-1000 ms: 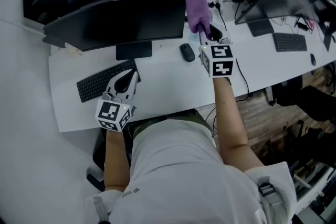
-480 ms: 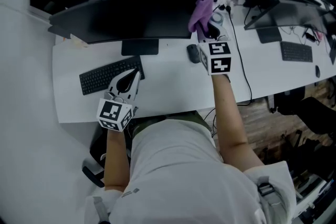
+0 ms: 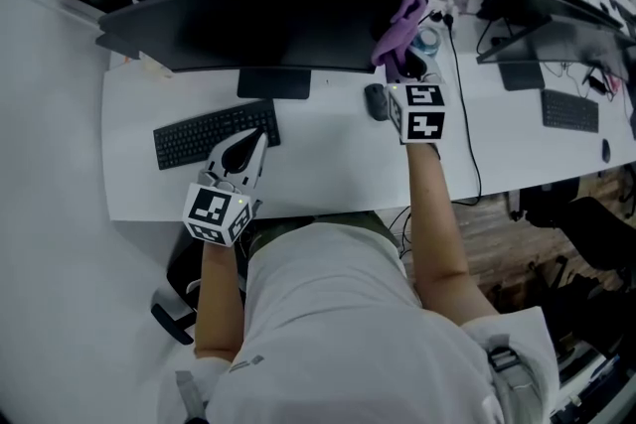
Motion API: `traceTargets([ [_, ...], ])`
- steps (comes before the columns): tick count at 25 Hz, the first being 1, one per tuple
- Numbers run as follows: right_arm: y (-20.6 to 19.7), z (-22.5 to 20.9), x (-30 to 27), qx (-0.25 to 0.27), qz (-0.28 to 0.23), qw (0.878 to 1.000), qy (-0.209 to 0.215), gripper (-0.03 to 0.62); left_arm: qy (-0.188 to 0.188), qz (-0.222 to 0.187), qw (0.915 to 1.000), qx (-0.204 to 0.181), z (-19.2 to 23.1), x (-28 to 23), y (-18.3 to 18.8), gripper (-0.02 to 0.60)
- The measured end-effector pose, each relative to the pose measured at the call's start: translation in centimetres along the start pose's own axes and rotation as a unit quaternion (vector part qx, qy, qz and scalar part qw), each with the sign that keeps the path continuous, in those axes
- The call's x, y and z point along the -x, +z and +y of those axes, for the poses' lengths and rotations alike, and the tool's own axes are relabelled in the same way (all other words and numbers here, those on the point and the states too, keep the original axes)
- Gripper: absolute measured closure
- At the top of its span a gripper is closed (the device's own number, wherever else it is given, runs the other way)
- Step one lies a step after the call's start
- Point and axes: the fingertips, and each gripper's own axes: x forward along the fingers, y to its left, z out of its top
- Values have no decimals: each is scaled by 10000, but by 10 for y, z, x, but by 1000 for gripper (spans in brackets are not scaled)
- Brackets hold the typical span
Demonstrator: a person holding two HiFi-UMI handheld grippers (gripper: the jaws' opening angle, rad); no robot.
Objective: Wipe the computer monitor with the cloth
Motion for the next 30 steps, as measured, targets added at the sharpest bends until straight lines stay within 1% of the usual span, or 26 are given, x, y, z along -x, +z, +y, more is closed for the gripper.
traceTargets([
  [11, -34, 0, -16, -44, 323, 9994, -78, 525, -72, 160, 9998, 67, 8, -8, -11, 581],
  [20, -73, 1, -31, -170, 675, 9975, -127, 526, -91, 309, 9994, 89, 17, -7, -22, 581],
  [30, -121, 5, -46, -304, 1146, 9928, -160, 525, -17, 404, 9991, 139, 30, 2, -33, 581],
])
